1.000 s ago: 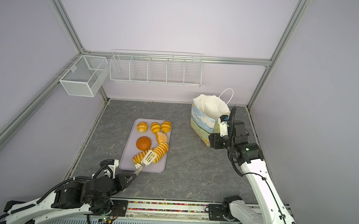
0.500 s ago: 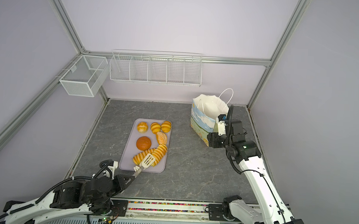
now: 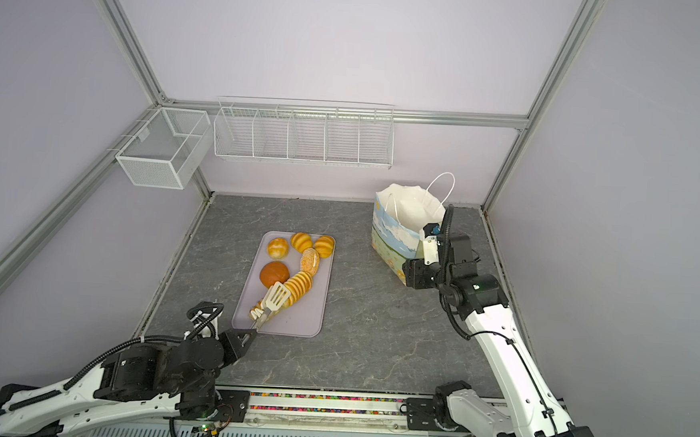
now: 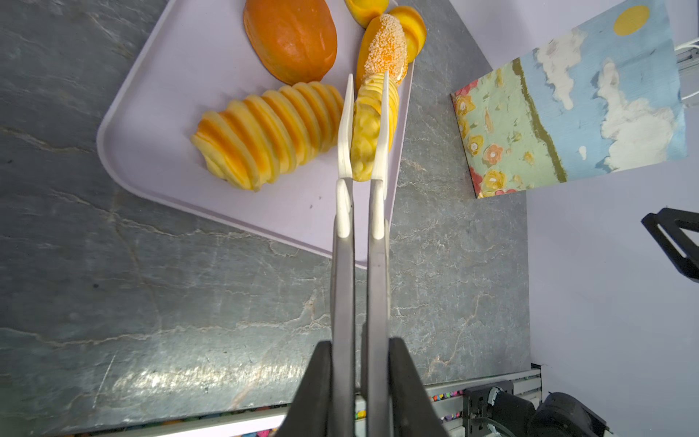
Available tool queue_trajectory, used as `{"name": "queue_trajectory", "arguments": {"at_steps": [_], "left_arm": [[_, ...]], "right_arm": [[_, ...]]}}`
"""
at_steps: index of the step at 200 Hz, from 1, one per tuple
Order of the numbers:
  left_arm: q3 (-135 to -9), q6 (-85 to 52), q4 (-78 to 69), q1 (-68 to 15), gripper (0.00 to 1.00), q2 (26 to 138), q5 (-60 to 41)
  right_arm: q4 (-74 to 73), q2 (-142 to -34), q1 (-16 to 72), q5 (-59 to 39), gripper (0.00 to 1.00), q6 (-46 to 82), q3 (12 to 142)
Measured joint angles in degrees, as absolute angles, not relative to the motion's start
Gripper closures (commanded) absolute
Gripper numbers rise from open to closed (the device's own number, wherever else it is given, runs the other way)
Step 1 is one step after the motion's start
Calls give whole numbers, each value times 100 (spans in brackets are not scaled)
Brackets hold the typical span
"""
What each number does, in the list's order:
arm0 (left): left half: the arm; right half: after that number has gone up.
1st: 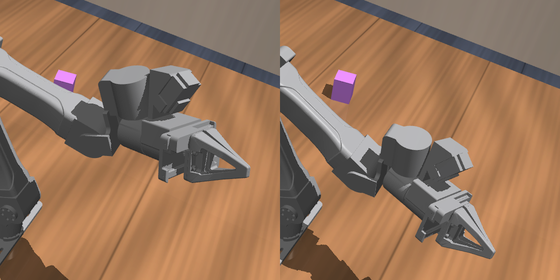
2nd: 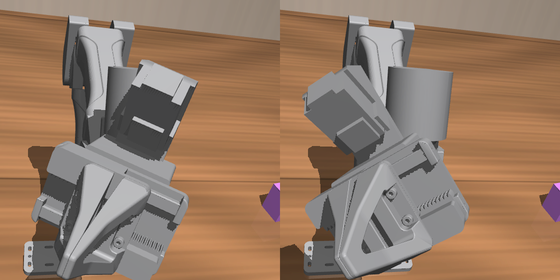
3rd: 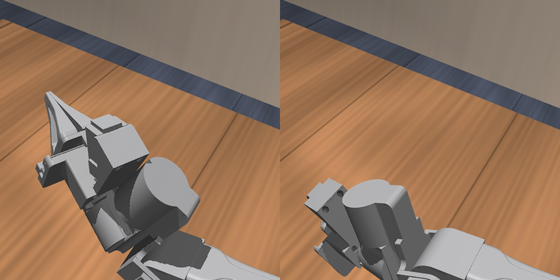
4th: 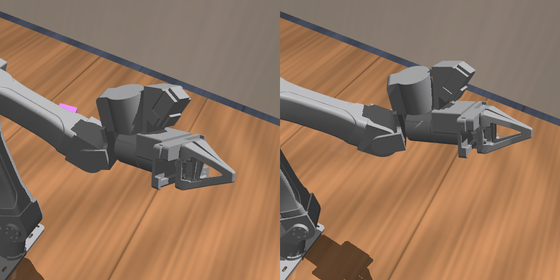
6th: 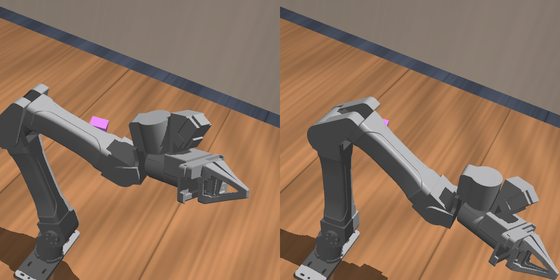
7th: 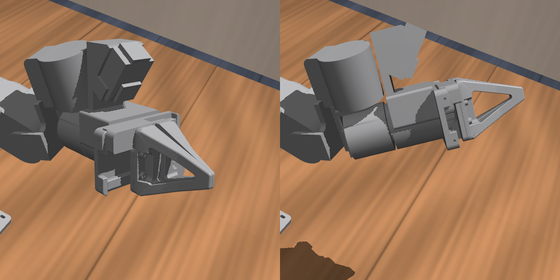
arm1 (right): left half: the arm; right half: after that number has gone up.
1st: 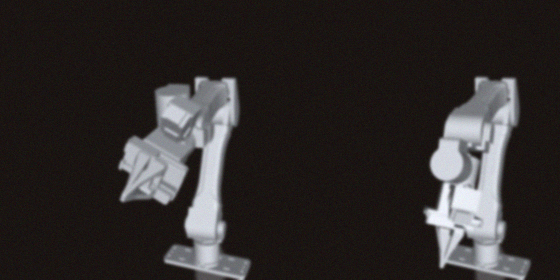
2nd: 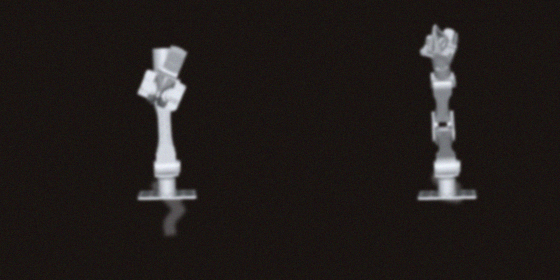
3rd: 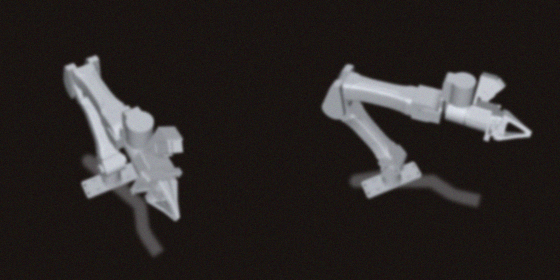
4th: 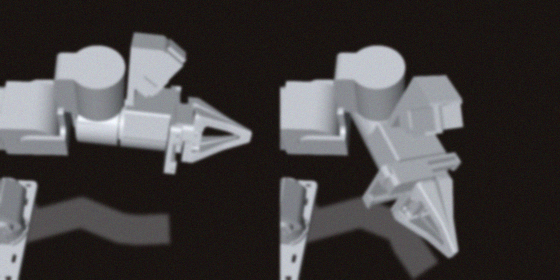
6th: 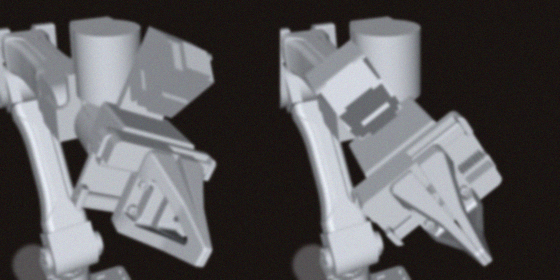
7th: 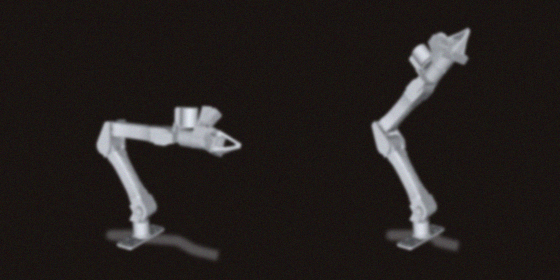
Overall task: Take the fake bread out of the paper bag
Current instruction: 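Lower the yellow bread onto the tray with the left tongs and release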
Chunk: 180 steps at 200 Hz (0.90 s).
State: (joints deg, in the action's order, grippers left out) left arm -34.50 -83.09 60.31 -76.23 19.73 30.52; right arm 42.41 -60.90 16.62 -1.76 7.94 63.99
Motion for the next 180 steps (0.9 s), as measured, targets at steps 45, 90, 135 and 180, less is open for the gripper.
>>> {"name": "queue_trajectory", "arguments": {"at_steps": [45,90,135,180], "left_arm": [[-3452,-8178,5695,-7616,100,1614,3009],[-3509,-8134,5570,-7614,100,1806,2731],[-3393,-8309,5468,-7614,100,2082,2432],[-3304,-8512,5592,-7614,100,2377,2279]], "right_arm": [[4206,-6088,1664,-176,30,794,6394],[4204,-6020,1667,-174,30,792,6383],[4104,-5865,1673,-185,30,814,6073],[4080,-5850,1730,-233,30,840,5854]]}}
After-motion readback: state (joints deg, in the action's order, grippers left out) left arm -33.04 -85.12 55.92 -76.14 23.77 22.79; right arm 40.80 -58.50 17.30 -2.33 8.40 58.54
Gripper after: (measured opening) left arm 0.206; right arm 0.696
